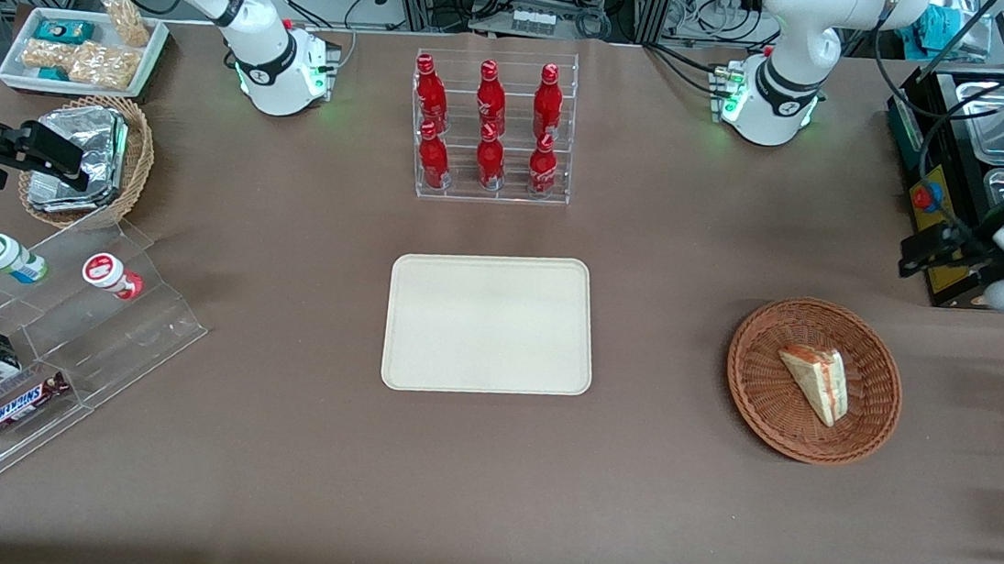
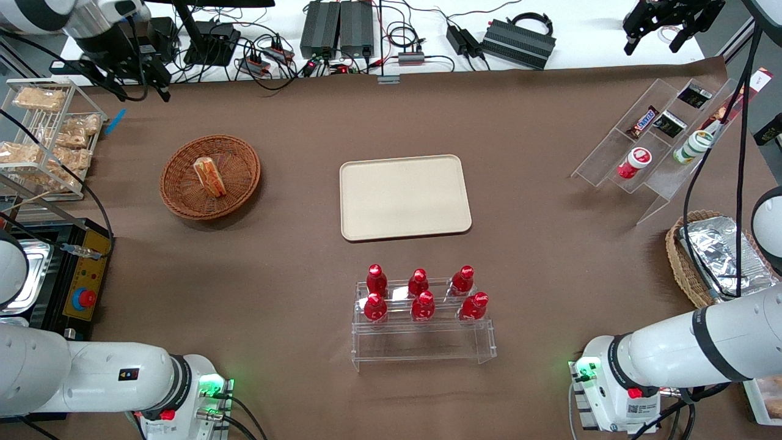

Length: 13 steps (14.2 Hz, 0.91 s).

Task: Place sandwich from basket to tray
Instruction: 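Move the left gripper down over the sandwich in the wicker basket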

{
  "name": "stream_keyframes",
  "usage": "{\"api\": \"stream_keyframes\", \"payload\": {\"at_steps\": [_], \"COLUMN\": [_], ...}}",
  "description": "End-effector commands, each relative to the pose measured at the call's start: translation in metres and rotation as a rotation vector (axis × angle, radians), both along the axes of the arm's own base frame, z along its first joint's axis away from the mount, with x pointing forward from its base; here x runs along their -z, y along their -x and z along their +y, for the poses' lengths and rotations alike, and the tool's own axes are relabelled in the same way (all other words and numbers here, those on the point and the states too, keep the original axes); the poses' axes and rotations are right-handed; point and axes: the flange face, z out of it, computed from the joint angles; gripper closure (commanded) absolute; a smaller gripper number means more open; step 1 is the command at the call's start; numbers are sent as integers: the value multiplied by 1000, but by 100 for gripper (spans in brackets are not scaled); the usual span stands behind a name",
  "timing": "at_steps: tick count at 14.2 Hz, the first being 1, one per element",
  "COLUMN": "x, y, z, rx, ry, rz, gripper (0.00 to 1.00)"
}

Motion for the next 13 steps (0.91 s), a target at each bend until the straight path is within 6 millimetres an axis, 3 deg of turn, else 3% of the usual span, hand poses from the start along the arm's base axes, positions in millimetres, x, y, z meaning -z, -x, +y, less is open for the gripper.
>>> {"api": "stream_keyframes", "payload": {"at_steps": [1, 7, 9, 13], "x": [47, 166, 197, 233], "y": [2, -1, 0, -6], "z": [5, 11, 32, 32], "rx": [8, -19, -69, -322], "ry": [-1, 7, 8, 94], "rz": [-6, -58, -104, -108], "gripper": [0, 0, 0, 0]}}
